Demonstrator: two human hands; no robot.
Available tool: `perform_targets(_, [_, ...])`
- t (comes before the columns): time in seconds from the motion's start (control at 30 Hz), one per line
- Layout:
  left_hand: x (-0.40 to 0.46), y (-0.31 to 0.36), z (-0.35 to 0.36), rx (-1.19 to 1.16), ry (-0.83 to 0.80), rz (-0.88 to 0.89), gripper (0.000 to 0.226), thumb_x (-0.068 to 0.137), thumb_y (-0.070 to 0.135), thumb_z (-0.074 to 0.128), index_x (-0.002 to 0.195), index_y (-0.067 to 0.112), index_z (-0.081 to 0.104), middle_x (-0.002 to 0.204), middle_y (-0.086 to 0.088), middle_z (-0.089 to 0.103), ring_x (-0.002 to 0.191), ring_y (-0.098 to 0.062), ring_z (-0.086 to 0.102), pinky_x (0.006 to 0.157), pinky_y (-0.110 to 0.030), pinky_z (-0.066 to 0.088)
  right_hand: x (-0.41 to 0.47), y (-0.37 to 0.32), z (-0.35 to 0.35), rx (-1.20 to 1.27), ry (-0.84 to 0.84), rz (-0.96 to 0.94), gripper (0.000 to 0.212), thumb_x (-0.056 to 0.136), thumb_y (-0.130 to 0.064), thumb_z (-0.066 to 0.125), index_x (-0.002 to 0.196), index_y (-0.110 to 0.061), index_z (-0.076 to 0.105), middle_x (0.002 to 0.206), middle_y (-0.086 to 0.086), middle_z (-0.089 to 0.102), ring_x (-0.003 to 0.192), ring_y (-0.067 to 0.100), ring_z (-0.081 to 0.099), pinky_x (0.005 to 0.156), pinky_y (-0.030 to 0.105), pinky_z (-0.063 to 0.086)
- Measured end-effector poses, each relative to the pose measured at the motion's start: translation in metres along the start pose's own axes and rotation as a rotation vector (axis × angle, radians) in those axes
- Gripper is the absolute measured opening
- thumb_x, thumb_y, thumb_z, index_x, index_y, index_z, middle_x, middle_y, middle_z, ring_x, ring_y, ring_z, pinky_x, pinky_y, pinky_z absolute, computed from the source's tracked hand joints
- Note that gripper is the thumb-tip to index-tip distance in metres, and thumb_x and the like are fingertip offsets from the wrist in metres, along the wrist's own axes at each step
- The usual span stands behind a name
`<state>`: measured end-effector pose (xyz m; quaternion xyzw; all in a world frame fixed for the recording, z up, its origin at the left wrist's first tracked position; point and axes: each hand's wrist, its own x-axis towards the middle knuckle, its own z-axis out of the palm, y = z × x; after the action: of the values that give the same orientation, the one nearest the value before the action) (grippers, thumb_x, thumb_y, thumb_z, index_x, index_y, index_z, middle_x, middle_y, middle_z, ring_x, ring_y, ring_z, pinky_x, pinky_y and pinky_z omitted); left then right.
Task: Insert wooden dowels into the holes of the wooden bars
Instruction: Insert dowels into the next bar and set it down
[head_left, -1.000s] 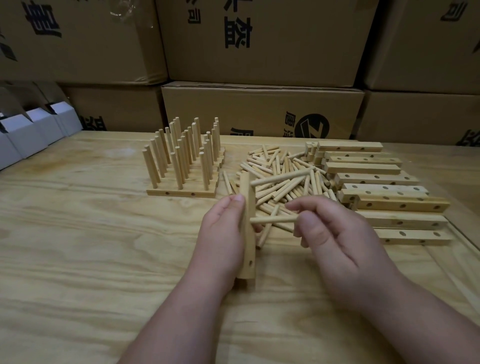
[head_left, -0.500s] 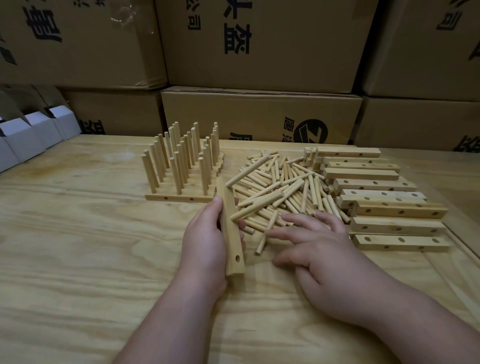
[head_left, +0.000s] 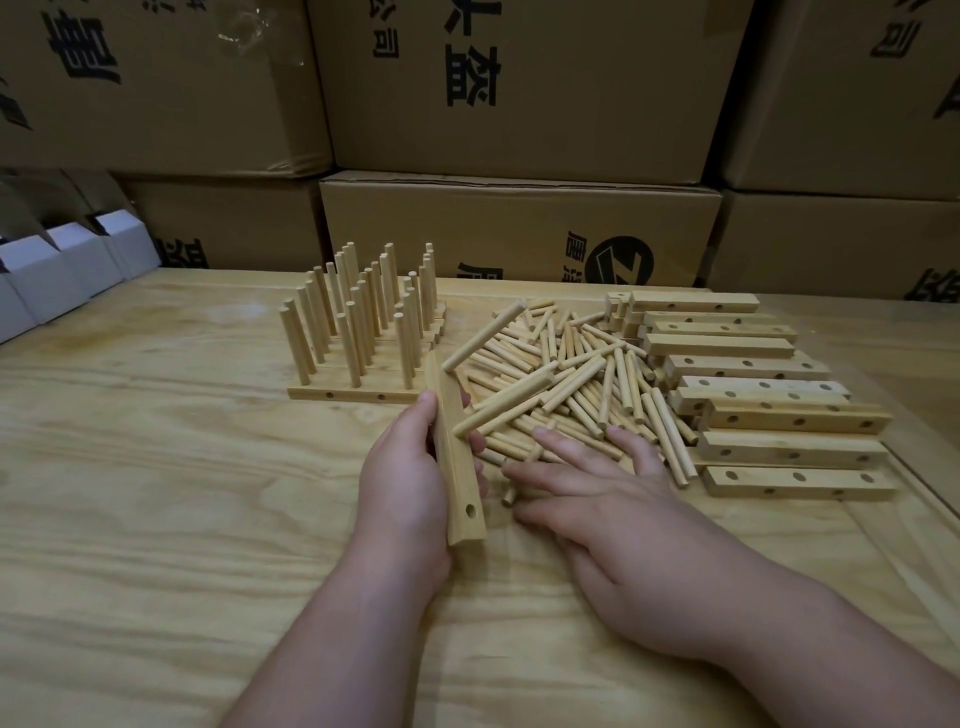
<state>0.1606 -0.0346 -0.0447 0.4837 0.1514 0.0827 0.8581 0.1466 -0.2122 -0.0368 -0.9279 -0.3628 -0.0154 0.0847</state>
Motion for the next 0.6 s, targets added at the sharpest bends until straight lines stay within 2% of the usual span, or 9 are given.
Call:
perform_targets(0.2, [0.0006, -0.0010, -0.0008, -0.004, -0.004, 0.002, 0.039, 0.103, 0.038, 0.048, 0.096, 0.012, 0.077, 0.061, -0.005, 0.059, 0.047, -0.014, 0.051, 0.042, -0.026, 0.043, 0.0004, 0.0009, 0.0021, 0.013, 0.031, -0.007, 0.048, 0.089, -0.020, 0.042, 0.129, -0.040, 0.061, 0.138, -0.028, 0.044, 0.145, -0.002, 0.015, 0.120, 0.043, -0.006])
perform_targets(0.3, [0.0005, -0.0012, -0.0006, -0.003, 0.001, 0.005, 0.039, 0.103, 0.038, 0.048, 0.096, 0.012, 0.077, 0.061, -0.005, 0.059, 0.046, -0.014, 0.050, 0.041, -0.027, 0.043, 0.0013, 0.0008, 0.0022, -0.016, 0.103, 0.015, 0.041, 0.090, -0.024, 0.044, 0.121, -0.040, 0.065, 0.125, -0.023, 0.048, 0.131, 0.003, 0.035, 0.118, 0.043, 0.011])
perform_targets(0.37, [0.0009, -0.0009, -0.0002, -0.012, -0.004, -0.003, 0.039, 0.103, 0.038, 0.048, 0.096, 0.012, 0.077, 0.061, -0.005, 0.059, 0.046, -0.014, 0.050, 0.041, -0.026, 0.042, 0.0011, 0.0022, 0.0007, -0.024, 0.204, 0.097, 0.033, 0.092, -0.038, 0.041, 0.112, -0.040, 0.067, 0.111, -0.021, 0.051, 0.115, 0.007, 0.045, 0.108, 0.039, 0.029])
perform_targets(0.43, [0.0011, -0.0010, -0.0003, -0.015, -0.006, -0.010, 0.040, 0.103, 0.038, 0.047, 0.096, 0.012, 0.076, 0.060, -0.004, 0.059, 0.045, -0.014, 0.050, 0.041, -0.025, 0.042, 0.0010, 0.0044, -0.0011, -0.046, 0.228, 0.190, 0.038, 0.089, -0.055, 0.038, 0.106, -0.039, 0.067, 0.101, -0.022, 0.048, 0.105, 0.007, 0.045, 0.100, 0.036, 0.033])
perform_targets(0.5, [0.0011, -0.0012, -0.0007, -0.013, -0.005, -0.010, 0.041, 0.103, 0.038, 0.047, 0.095, 0.012, 0.077, 0.060, -0.004, 0.059, 0.045, -0.013, 0.050, 0.041, -0.025, 0.043, 0.0009, 0.0073, -0.0007, -0.078, 0.171, 0.251, 0.041, 0.086, -0.065, 0.041, 0.105, -0.039, 0.067, 0.099, -0.022, 0.045, 0.103, 0.005, 0.040, 0.097, 0.032, 0.030])
perform_targets(0.6, [0.0015, -0.0016, -0.0012, 0.000, -0.003, -0.005, 0.040, 0.103, 0.039, 0.047, 0.097, 0.012, 0.077, 0.060, -0.004, 0.060, 0.046, -0.012, 0.052, 0.041, -0.026, 0.043, 0.0000, 0.0094, 0.0014, -0.058, 0.183, 0.261, 0.029, 0.090, -0.058, 0.047, 0.101, -0.039, 0.066, 0.097, -0.023, 0.043, 0.101, 0.004, 0.037, 0.096, 0.029, 0.033])
